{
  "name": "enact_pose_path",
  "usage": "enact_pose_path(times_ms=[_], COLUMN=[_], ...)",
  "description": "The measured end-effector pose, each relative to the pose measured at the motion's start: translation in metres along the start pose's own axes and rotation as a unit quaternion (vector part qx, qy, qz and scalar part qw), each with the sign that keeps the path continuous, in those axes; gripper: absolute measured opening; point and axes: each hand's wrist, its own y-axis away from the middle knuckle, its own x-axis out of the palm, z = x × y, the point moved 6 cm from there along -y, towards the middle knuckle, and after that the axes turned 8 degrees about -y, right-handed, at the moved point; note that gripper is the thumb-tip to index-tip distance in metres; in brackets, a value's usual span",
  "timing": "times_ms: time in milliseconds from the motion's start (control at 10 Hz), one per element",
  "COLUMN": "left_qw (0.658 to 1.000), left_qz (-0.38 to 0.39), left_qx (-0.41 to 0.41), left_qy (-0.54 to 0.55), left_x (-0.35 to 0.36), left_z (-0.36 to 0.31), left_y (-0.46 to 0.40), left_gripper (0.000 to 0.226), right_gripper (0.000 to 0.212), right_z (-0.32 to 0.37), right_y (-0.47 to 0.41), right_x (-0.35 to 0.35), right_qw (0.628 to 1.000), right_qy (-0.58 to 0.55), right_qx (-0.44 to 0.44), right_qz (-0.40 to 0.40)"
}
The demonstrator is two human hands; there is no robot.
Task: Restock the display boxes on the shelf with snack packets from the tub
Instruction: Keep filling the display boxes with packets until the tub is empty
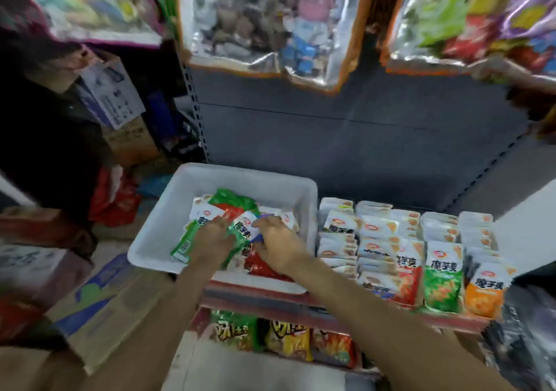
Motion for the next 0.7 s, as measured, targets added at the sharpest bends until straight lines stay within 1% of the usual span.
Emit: enact_pose_path(times_ms=[100, 200, 300, 400, 500, 600, 700], left_qw=[0.992, 0.98, 0.973, 0.964, 0.963, 0.963, 0.971], left_qz=[0.082, 0.135, 0.176, 0.224, 0.231, 0.224, 0.149], left_qx=[0.019, 0.046, 0.049, 0.058, 0.075, 0.086, 0.128], left_qy=[-0.095, -0.137, -0.141, -0.132, -0.121, -0.123, -0.136], left_x=[0.012, 0.022, 0.022, 0.025, 0.025, 0.021, 0.008], left_z=[0.039, 0.063, 0.068, 0.066, 0.059, 0.05, 0.035], left_y=[-0.025, -0.041, -0.04, -0.041, -0.04, -0.037, -0.034], left_gripper=[0.02, 0.032, 0.043, 0.047, 0.058, 0.07, 0.051], right_gripper=[0.061, 0.069, 0.057, 0.05, 0.029, 0.012, 0.023], right_z=[-0.003, -0.011, -0.03, -0.036, -0.039, -0.028, -0.011], right_y=[-0.029, -0.044, -0.064, -0.069, -0.072, -0.068, -0.067], right_x=[0.044, 0.062, 0.068, 0.062, 0.053, 0.053, 0.04], right_qw=[0.996, 0.988, 0.984, 0.969, 0.952, 0.903, 0.849], right_qy=[0.028, 0.031, -0.055, -0.127, -0.167, -0.321, -0.447], right_qx=[0.062, 0.121, 0.162, 0.212, 0.246, 0.27, 0.255], right_qz=[0.062, 0.087, 0.043, -0.014, -0.068, -0.089, -0.119])
